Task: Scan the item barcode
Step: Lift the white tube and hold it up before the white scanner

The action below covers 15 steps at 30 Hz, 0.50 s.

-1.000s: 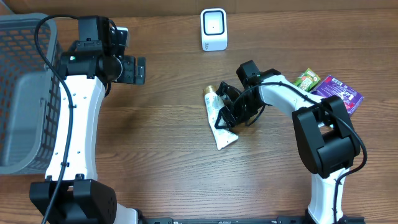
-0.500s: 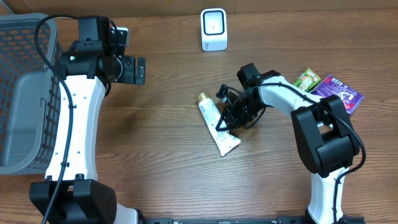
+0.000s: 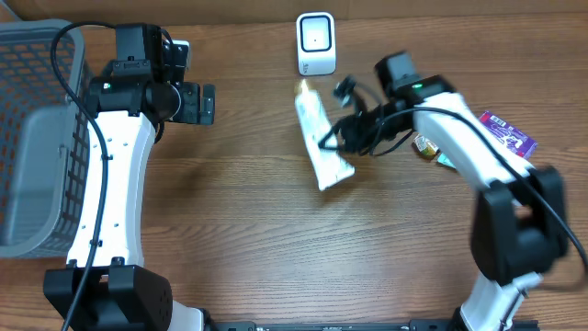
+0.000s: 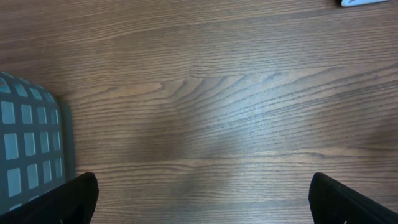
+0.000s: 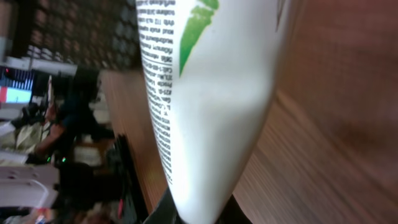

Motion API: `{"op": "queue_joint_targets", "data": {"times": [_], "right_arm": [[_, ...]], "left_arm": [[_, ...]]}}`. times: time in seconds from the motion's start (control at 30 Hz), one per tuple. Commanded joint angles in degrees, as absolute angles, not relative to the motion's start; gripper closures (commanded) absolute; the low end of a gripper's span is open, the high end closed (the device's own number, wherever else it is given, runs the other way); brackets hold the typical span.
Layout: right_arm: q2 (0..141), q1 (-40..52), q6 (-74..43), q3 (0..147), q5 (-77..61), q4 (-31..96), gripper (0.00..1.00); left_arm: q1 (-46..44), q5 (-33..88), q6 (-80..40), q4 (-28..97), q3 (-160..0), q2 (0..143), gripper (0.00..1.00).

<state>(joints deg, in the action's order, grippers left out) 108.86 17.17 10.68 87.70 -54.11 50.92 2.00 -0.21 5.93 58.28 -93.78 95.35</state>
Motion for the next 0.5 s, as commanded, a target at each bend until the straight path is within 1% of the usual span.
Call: {"op": "queue_joint_targets", "data": {"times": [0.0,0.23,0.3,0.47], "right_arm": [[99.5,15.5,6.3,90.8,-59.1,48.0,0.96],[90.6,14.1,4.2,90.8,-62.4,43.7,0.96],[89.3,14.1,4.1,90.8,-63.7,43.0,0.96],[88.5,14.1,-0.9,90.8,-64.2,40.7,0.96]], "left_arm": [[2.2,-0.2,4.9,58.2,-94.2,94.1,0.01],[2.2,-0.2,4.9,58.3,-94.2,94.1,0.0],[2.2,-0.2,4.9,58.2,-94.2,94.1,0.0],[2.2,-0.2,4.9,58.2,-94.2,94.1,0.01]]}}
